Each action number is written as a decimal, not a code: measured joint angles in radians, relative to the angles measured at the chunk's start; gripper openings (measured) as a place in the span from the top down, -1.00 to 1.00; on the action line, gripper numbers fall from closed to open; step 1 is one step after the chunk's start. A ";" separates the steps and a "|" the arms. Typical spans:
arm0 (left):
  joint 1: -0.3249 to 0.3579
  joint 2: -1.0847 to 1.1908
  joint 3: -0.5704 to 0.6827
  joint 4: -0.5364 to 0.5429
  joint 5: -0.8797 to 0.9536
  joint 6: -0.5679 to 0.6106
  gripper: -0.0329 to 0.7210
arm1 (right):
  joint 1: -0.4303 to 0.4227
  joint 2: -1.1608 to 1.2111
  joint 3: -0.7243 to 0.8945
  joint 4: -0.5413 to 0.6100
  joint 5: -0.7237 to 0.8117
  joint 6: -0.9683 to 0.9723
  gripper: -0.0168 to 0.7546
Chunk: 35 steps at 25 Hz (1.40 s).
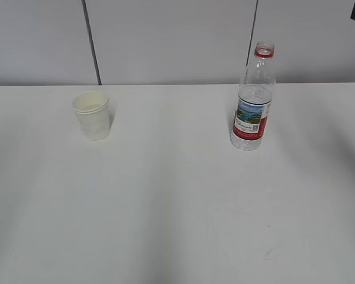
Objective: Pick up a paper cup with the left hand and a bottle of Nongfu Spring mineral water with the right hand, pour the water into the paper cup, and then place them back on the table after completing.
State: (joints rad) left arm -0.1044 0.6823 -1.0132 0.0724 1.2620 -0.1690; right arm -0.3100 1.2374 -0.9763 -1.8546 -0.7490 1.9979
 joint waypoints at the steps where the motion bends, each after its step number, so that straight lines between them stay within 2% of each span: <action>1: 0.000 -0.036 0.021 0.000 0.001 0.004 -0.39 | 0.000 -0.003 0.004 0.000 0.000 0.000 -0.56; 11: 0.000 -0.425 0.304 -0.002 -0.001 0.006 -0.39 | 0.000 -0.003 0.009 0.000 0.000 0.000 -0.56; 16: 0.000 -0.562 0.407 -0.007 -0.034 0.006 -0.39 | 0.000 -0.003 0.009 0.000 0.000 -0.002 -0.56; 22: 0.000 -0.678 0.444 -0.010 -0.046 0.007 -0.39 | 0.000 -0.003 0.009 0.000 0.000 -0.002 -0.56; 35: 0.000 -0.686 0.481 -0.013 -0.150 0.008 -0.39 | 0.000 -0.003 0.009 0.000 0.000 -0.002 -0.56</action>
State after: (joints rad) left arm -0.1044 -0.0039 -0.5319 0.0596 1.1119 -0.1608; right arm -0.3100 1.2342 -0.9675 -1.8546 -0.7490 1.9958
